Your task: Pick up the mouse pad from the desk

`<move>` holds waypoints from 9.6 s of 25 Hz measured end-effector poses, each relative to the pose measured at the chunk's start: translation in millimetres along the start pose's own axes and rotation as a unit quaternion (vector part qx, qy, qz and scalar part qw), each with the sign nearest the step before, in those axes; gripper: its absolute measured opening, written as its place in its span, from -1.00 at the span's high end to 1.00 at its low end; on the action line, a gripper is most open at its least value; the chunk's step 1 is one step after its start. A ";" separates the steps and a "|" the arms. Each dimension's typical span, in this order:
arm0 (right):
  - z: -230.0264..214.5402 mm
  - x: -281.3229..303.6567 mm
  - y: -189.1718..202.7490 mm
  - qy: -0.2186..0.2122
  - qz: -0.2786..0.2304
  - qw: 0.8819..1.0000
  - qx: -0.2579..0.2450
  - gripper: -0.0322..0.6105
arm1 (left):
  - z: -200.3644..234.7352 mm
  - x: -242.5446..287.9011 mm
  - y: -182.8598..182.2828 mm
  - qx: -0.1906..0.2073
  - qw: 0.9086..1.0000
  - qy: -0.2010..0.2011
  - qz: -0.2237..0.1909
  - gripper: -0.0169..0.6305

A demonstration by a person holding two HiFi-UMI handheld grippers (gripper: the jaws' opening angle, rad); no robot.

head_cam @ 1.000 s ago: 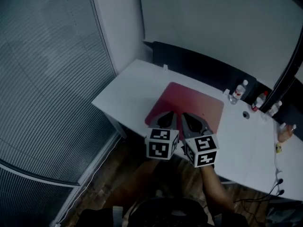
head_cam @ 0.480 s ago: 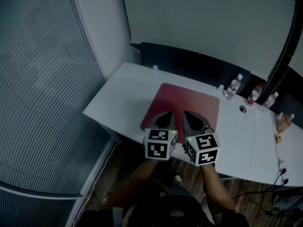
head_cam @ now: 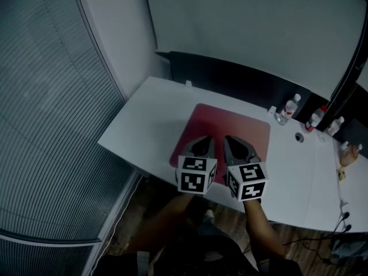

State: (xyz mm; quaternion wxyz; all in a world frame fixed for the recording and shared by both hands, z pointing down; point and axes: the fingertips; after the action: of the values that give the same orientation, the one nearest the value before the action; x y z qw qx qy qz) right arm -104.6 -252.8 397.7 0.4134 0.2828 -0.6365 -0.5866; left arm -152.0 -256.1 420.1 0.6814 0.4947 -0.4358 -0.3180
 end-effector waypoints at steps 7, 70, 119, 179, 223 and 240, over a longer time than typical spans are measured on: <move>-27.3 38.0 4.2 0.005 0.012 1.000 0.009 0.89 | 12.6 43.3 -9.7 0.005 1.000 0.014 0.003 0.93; -189.3 62.2 189.4 0.186 0.187 0.963 0.061 0.27 | 168.0 158.4 155.9 -0.014 0.970 0.081 0.230 -0.15; -224.3 65.0 272.1 0.225 0.310 0.917 0.114 -0.11 | 187.4 178.1 191.3 0.001 0.951 0.066 0.301 -0.36; -173.2 54.0 184.5 0.199 0.254 0.941 0.105 0.63 | 124.5 146.6 129.0 0.016 0.959 0.147 0.240 0.76; -182.1 44.5 -31.0 0.249 0.030 0.968 -0.007 0.62 | 110.9 110.2 -91.5 0.078 0.990 0.114 0.000 0.76; -182.6 30.5 -104.7 0.265 -0.061 0.962 -0.033 0.62 | 101.3 82.4 -167.6 0.108 0.985 0.101 -0.089 0.76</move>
State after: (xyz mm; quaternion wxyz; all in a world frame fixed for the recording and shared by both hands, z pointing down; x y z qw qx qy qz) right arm 23.8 -388.1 295.5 0.5397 0.4530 -0.4655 -0.5356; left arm -210.0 -419.2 297.0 0.6334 0.6315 -0.3507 -0.2775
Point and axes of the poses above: the fingertips, and each gripper's own axes: x forward along the fingers, z to its left, y out of its underside, and after that the axes turned 9 degrees about y, right-handed
